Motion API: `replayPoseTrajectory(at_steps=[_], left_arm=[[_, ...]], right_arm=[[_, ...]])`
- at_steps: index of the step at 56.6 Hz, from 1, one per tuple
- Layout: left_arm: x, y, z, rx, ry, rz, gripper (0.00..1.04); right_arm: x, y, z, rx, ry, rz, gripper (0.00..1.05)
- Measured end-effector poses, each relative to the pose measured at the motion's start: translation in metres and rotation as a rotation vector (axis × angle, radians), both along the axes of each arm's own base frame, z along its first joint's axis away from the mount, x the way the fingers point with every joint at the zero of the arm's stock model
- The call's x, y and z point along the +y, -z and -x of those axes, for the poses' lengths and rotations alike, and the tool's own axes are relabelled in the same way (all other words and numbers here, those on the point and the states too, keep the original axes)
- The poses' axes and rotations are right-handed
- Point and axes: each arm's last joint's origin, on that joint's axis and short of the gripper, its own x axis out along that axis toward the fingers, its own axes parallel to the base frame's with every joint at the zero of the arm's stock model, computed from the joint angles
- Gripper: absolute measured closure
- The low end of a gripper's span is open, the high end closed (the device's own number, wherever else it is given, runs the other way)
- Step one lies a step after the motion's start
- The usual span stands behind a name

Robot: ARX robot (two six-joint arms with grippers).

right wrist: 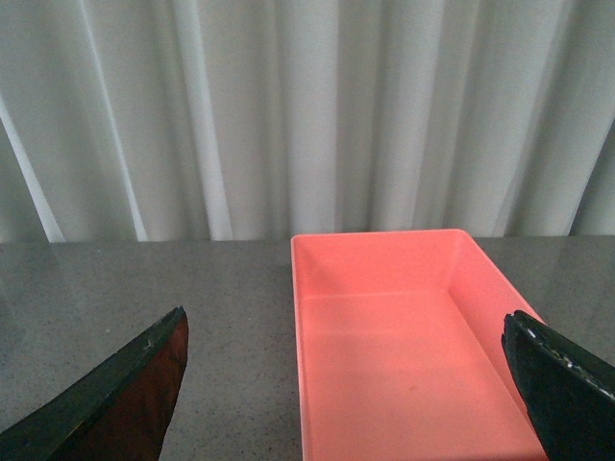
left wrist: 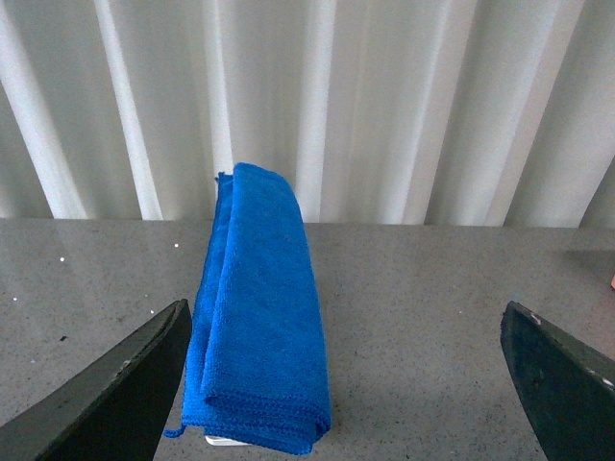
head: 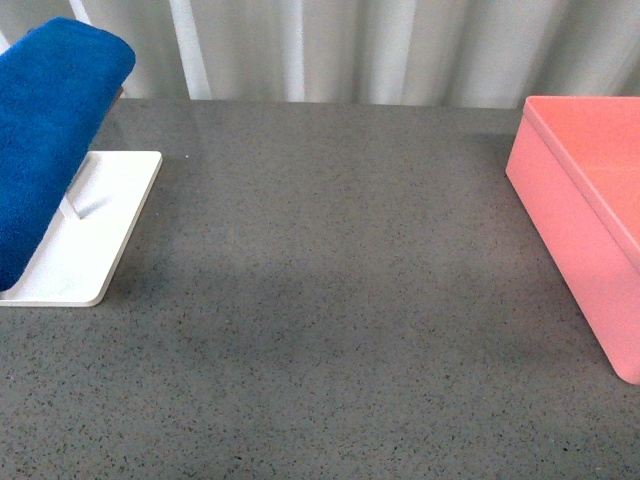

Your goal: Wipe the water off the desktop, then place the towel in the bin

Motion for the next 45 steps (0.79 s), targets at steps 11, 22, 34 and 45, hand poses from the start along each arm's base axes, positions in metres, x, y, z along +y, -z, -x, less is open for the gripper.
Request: replayPoseTrajectory(at_steps=[11,22,34,45], left_arm=[[0.0,0.0,0.0,0.0,0.0,0.0,0.07],[0.0,0.0,0.0,0.0,0.0,0.0,0.07],[0.0,0.0,0.0,0.0,0.0,0.0,0.07],[0.0,0.0,0.0,0.0,0.0,0.0,0.07]], right_arm=[[0.0,0.0,0.0,0.0,0.0,0.0,0.07],[0.0,0.0,0.0,0.0,0.0,0.0,0.07],[0.0,0.0,0.0,0.0,0.0,0.0,0.07],[0.0,0.0,0.0,0.0,0.0,0.0,0.07]])
